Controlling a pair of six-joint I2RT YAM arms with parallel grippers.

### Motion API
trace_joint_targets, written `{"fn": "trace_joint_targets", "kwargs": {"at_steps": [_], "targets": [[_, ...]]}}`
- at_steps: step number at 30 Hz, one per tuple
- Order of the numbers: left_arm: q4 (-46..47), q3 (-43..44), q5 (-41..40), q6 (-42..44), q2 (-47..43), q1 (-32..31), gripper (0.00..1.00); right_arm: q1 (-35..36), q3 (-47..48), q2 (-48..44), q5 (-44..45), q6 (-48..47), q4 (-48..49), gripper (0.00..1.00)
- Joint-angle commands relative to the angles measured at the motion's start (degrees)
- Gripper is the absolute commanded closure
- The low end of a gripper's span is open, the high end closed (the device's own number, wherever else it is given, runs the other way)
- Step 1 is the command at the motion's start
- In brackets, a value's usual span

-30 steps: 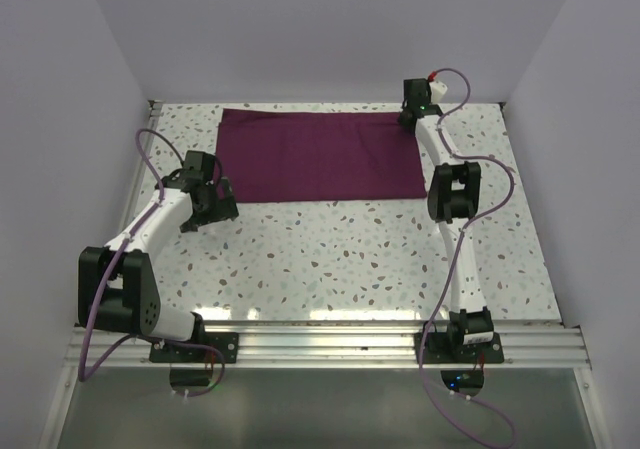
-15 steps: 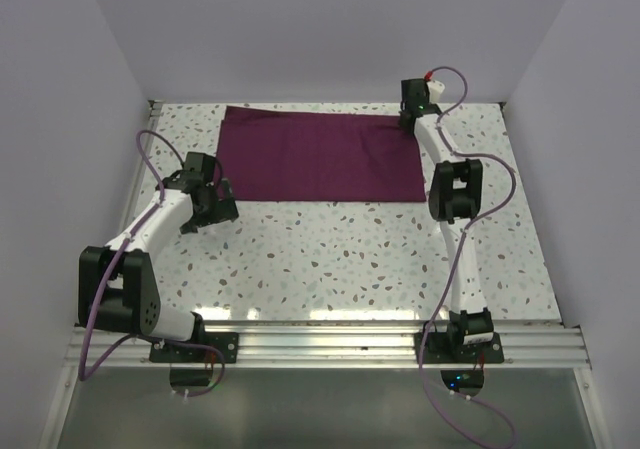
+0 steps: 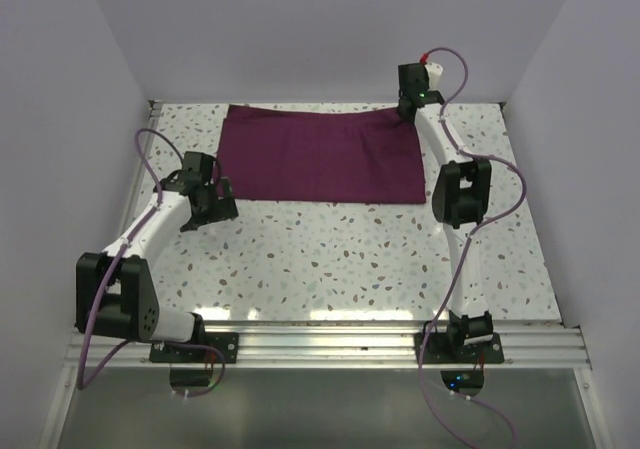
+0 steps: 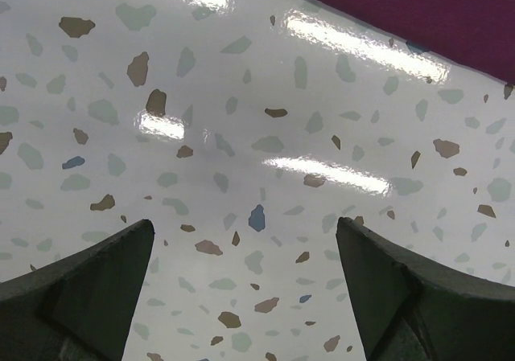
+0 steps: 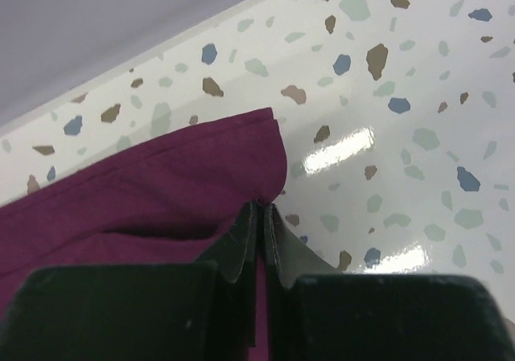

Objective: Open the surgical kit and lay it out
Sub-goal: Open the surgical kit at the center of the board.

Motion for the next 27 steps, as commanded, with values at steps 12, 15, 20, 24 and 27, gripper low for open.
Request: {"fn": "trace_joint_targets", "kwargs": {"at_steps": [12,15,20,24,27], "targets": [[1.5,-2.0,1.1,3.1,-7.5,0.2,0.0,12.6,-29.5,-22.3,-15.3,5.6,0.4,1.0],[1.5,-1.8,1.5,3.1,-7.6,0.1,0.0,15.6,-37.4,-26.8,-20.1,7.9,3.6,1.0],[1.9,-2.0,2.4,2.8,-7.8,0.2,0.0,16.1,-38.5,-27.6,-19.1,6.8,-0.2,1.0],[2.0,-1.1,3.0,2.5,-7.0,0.1,0.0,16.0,-24.9,-19.3,-15.7,3.6,-13.5,0.54],[2.0,-0.4,3.3,2.3,-6.6,0.1,0.0,15.9,-21.4,-16.6,-14.3,2.4,-14.9,0.35]]}}
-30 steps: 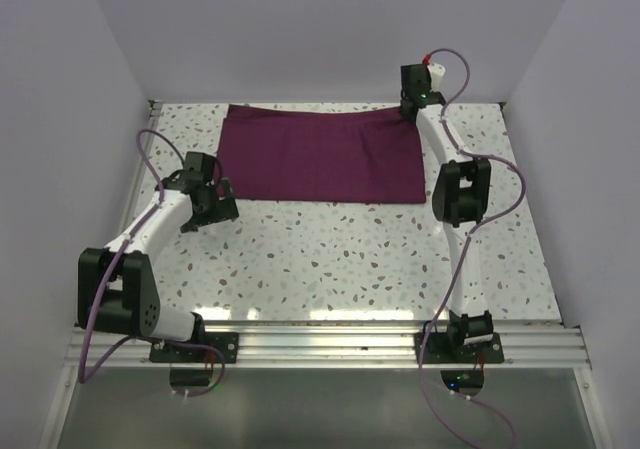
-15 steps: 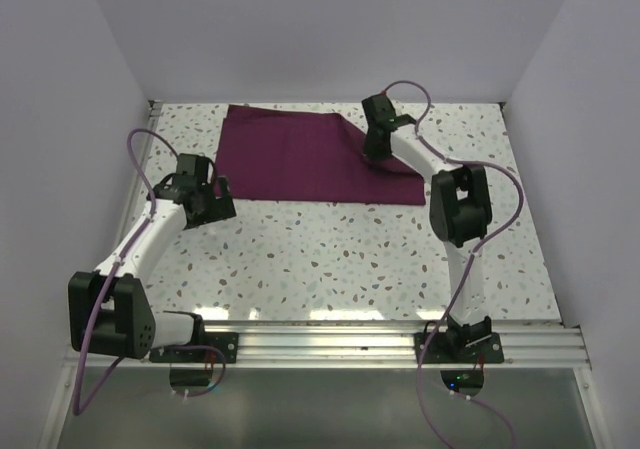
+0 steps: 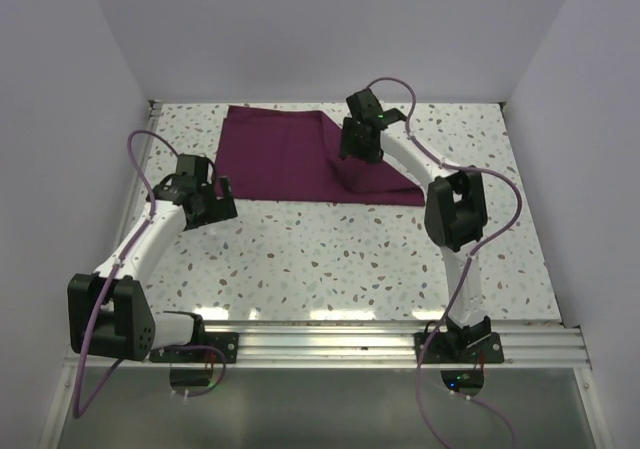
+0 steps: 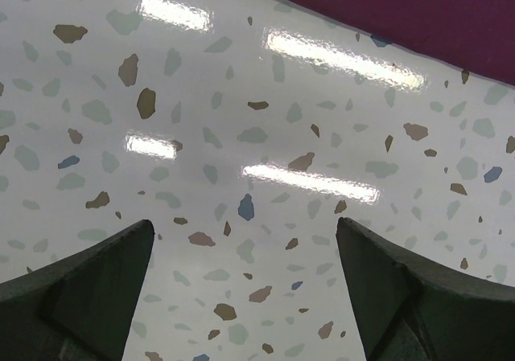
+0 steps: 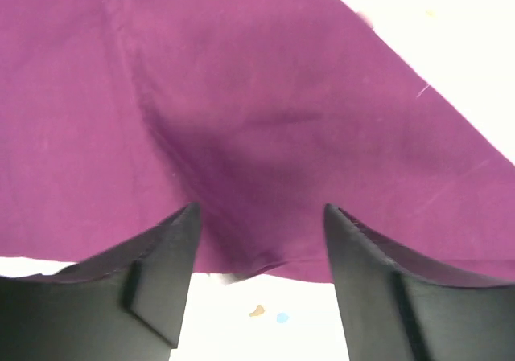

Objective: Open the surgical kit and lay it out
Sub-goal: Open the surgical kit at the center of the board.

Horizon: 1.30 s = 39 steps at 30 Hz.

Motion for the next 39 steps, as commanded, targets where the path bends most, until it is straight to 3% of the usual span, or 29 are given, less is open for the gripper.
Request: {"fn": "trace_joint_targets", "kwargs": {"at_steps": [1,8,17,21,39], "targets": [[1.6,1.5,1.1,0.8,-0.3,0.2,0.0,0.1,3.5,1.6,1.7,-2.2,-5.5,0.32],[1.5,2.3,1.1,0.4,0.4,0.2,0.0,0.1,6.6,4.0,-2.3,-1.9,-5.3,0.31],[2.4,1.2,1.8,-0.1,1.2,0.2,0.0,6.7,0.0,-0.7,-8.6,-3.2,-1.9,0.31],[2.6,1.1,2.5,0.2,1.3,0.2,0.0,9.8,3.5,2.6,-5.3,-3.7,-3.7,0.34],[0.6,0.3,0.0,3.3,-2.2,0.2,0.0,9.6,14.8,12.0,8.7,-6.1,-10.7,0.46]]}}
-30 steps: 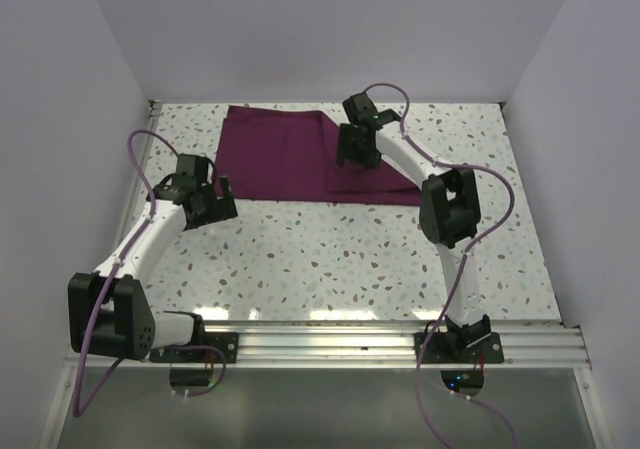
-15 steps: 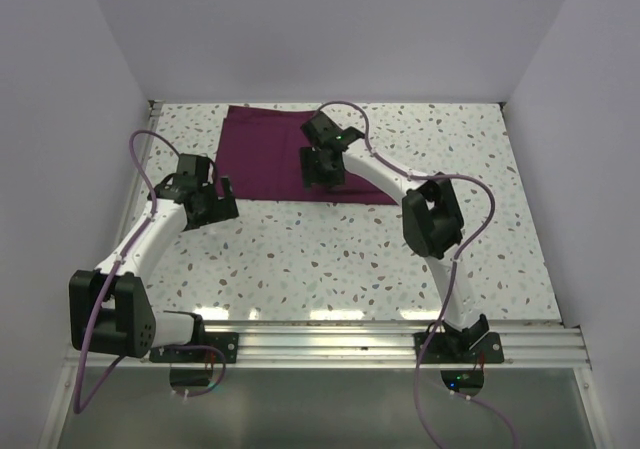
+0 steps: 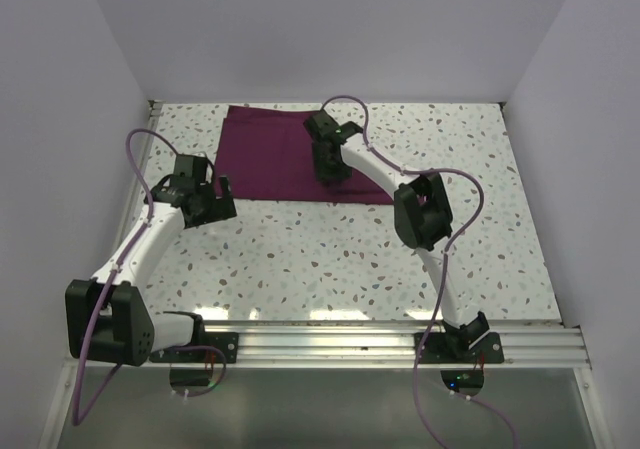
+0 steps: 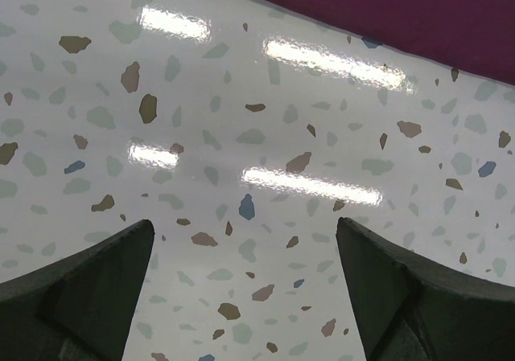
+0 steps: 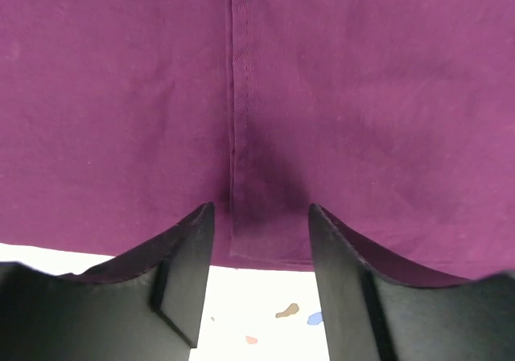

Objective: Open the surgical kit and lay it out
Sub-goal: Open the surgical kit at the center of the board.

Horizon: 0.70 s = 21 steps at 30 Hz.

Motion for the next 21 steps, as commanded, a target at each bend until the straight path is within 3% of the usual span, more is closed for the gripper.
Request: {"fn": "trace_joint_targets", "kwargs": {"at_steps": [1,6,17,21], "targets": [[0.8,0.2,-0.4,1.8,-0.6,0.1,0.0,0.2,3.6,0.7,2.9,-0.9,-2.6,0.48],[1.5,-0.1,0.0,1.7,-0.3,0.2,0.0,0.4,1.3,1.4,2.2,-0.2,-2.3,0.57],[2.0,-0.1,0.2,2.0,0.3,0.2,0.0,1.3,0.6,3.5,2.0,-0.2,-4.0,0.59],[2.1,0.1,0.3,2.1,0.3,0.2,0.0,1.3,2.1,3.7,3.4,-0.3,-5.4,0.81]]}}
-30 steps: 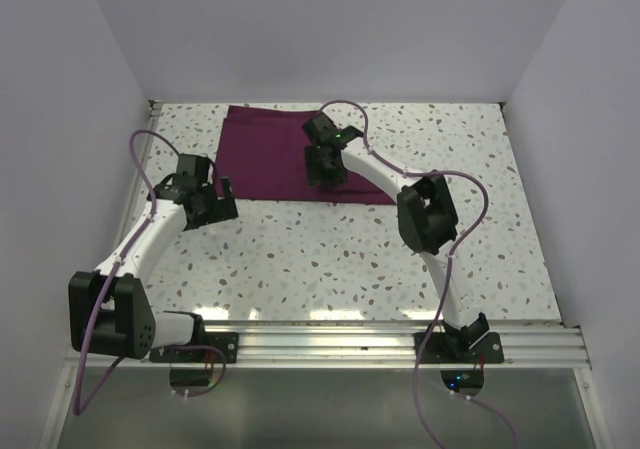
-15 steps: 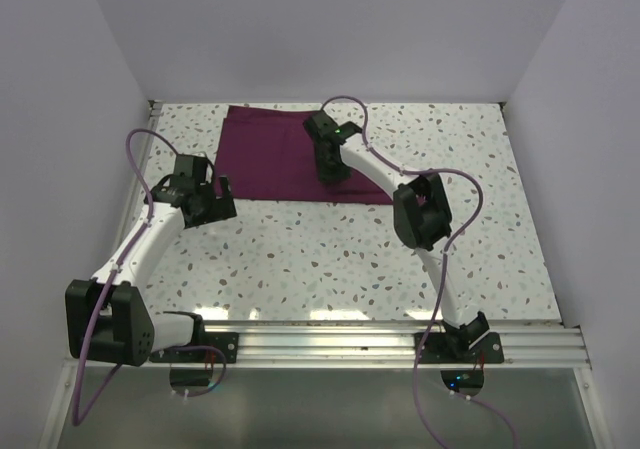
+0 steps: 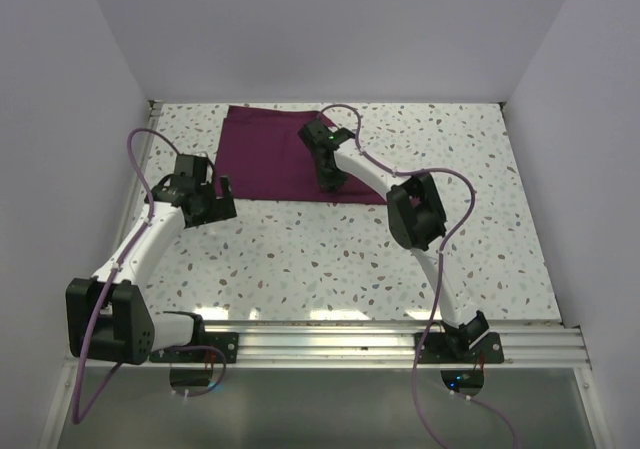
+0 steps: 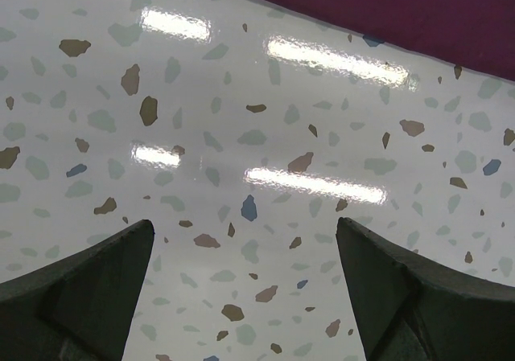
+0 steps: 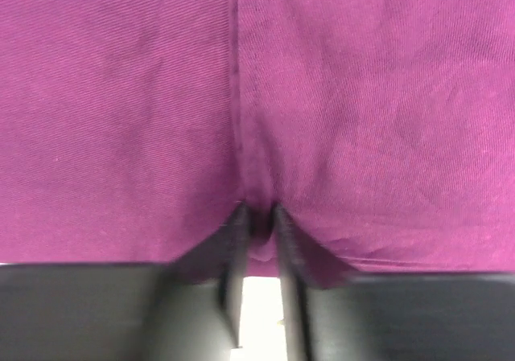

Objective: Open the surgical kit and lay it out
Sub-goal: Open the surgical kit at the center of the board.

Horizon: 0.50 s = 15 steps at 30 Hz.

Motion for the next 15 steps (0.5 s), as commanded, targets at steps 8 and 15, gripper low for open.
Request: {"fn": "trace_joint_targets", "kwargs": {"at_steps": [8,15], "targets": [[2.0,0.1,0.0,1.4,0.1,0.2,0.0,0.3,4.4,1.0,2.2,-1.0,-5.1,1.0],[1.9,0.2,-0.3,1.5,0.3,0.2,0.0,0.2,7.9,-1.5,3.7,-2.2,-7.1,1.0]]}}
